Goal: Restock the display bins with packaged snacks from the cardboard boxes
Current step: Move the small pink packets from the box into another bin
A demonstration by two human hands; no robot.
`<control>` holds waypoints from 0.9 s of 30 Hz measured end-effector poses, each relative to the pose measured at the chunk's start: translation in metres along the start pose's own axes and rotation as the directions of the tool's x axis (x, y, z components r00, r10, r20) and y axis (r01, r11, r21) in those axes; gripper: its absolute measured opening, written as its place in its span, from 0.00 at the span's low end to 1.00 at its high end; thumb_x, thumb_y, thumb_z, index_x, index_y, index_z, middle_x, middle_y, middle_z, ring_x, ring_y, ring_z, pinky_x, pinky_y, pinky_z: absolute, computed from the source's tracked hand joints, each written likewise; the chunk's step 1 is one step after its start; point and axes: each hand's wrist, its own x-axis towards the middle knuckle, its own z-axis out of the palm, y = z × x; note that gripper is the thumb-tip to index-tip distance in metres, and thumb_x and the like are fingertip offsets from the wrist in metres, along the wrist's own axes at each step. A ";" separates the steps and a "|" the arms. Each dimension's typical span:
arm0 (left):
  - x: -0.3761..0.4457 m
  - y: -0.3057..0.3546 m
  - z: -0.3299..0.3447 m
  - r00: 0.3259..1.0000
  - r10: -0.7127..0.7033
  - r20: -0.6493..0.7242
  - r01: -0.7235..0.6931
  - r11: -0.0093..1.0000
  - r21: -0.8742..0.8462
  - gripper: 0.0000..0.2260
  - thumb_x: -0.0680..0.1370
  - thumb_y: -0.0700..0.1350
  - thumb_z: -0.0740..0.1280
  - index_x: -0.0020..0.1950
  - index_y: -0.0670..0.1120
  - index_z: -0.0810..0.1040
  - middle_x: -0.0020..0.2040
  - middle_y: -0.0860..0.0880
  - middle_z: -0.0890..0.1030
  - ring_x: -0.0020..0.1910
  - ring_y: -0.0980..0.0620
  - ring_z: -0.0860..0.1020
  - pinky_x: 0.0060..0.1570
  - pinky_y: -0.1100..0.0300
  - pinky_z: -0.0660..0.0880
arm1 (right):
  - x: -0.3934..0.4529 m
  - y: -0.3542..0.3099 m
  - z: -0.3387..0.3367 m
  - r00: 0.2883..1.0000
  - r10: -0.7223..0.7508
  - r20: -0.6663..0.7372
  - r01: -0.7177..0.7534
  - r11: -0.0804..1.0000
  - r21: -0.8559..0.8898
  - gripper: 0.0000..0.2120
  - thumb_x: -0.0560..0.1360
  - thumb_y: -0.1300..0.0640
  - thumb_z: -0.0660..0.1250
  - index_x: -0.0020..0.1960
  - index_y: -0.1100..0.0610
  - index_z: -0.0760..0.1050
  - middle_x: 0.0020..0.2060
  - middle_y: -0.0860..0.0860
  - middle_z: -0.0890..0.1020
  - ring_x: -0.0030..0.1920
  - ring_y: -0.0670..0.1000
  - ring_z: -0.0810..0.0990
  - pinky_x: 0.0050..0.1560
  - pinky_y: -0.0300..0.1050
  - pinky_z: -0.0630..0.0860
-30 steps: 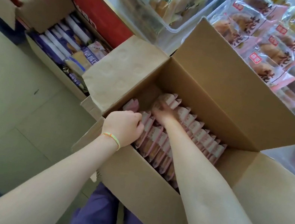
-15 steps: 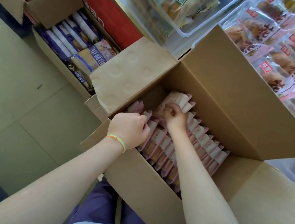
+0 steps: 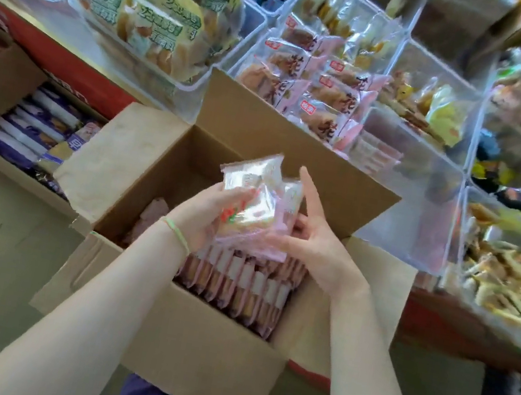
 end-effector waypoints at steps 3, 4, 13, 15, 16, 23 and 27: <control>0.007 -0.011 0.037 0.997 -0.033 0.063 0.047 0.974 -0.222 0.12 0.77 0.44 0.69 0.59 0.44 0.82 0.58 0.43 0.81 0.60 0.41 0.79 0.67 0.41 0.71 | -0.027 0.003 -0.041 0.985 -0.039 -0.169 0.054 0.995 0.084 0.52 0.68 0.57 0.79 0.75 0.27 0.50 0.61 0.56 0.81 0.62 0.54 0.80 0.65 0.52 0.75; 0.009 -0.015 0.048 0.997 -0.049 0.055 0.061 0.969 -0.240 0.16 0.78 0.44 0.69 0.65 0.43 0.78 0.61 0.42 0.80 0.62 0.42 0.78 0.68 0.40 0.68 | -0.036 0.006 -0.054 0.973 -0.045 -0.227 0.075 0.989 0.127 0.49 0.68 0.59 0.77 0.75 0.30 0.52 0.60 0.59 0.81 0.62 0.56 0.80 0.65 0.52 0.75; 0.043 -0.042 0.158 0.995 -0.081 -0.059 0.069 0.980 -0.188 0.13 0.79 0.50 0.66 0.58 0.43 0.79 0.49 0.45 0.83 0.45 0.47 0.84 0.50 0.46 0.81 | -0.084 0.033 -0.164 0.827 0.168 -0.536 0.387 0.522 0.761 0.19 0.81 0.52 0.62 0.70 0.54 0.75 0.60 0.54 0.83 0.54 0.53 0.85 0.44 0.46 0.83; 0.055 -0.043 0.177 0.997 -0.045 -0.068 0.036 0.991 -0.126 0.14 0.77 0.49 0.67 0.60 0.44 0.77 0.50 0.44 0.82 0.46 0.46 0.83 0.46 0.45 0.82 | -0.082 0.041 -0.190 0.815 0.201 -0.543 0.419 0.442 0.793 0.21 0.77 0.50 0.66 0.68 0.55 0.76 0.57 0.54 0.84 0.50 0.51 0.85 0.36 0.41 0.81; 0.063 -0.043 0.184 0.995 -0.018 -0.098 0.012 0.998 -0.068 0.15 0.76 0.49 0.68 0.60 0.44 0.77 0.51 0.44 0.82 0.46 0.46 0.83 0.42 0.46 0.83 | -0.077 0.045 -0.203 0.816 0.189 -0.547 0.427 0.443 0.789 0.18 0.78 0.53 0.66 0.66 0.55 0.77 0.57 0.54 0.84 0.51 0.51 0.85 0.36 0.40 0.80; 0.109 -0.050 0.190 0.911 0.122 -0.395 -0.076 0.988 0.131 0.17 0.75 0.49 0.73 0.58 0.40 0.80 0.57 0.39 0.83 0.53 0.39 0.83 0.51 0.44 0.80 | -0.003 0.059 -0.269 0.743 0.203 -0.638 0.200 0.842 0.501 0.11 0.74 0.62 0.73 0.54 0.59 0.77 0.55 0.60 0.84 0.49 0.55 0.84 0.47 0.54 0.80; 0.125 -0.059 0.182 0.887 0.117 -0.446 -0.062 0.989 0.136 0.20 0.71 0.51 0.76 0.57 0.40 0.81 0.54 0.39 0.84 0.53 0.40 0.83 0.57 0.40 0.78 | 0.053 0.068 -0.281 0.726 0.130 -0.675 -0.099 0.991 0.085 0.09 0.71 0.58 0.77 0.49 0.53 0.79 0.40 0.46 0.83 0.40 0.48 0.81 0.38 0.42 0.80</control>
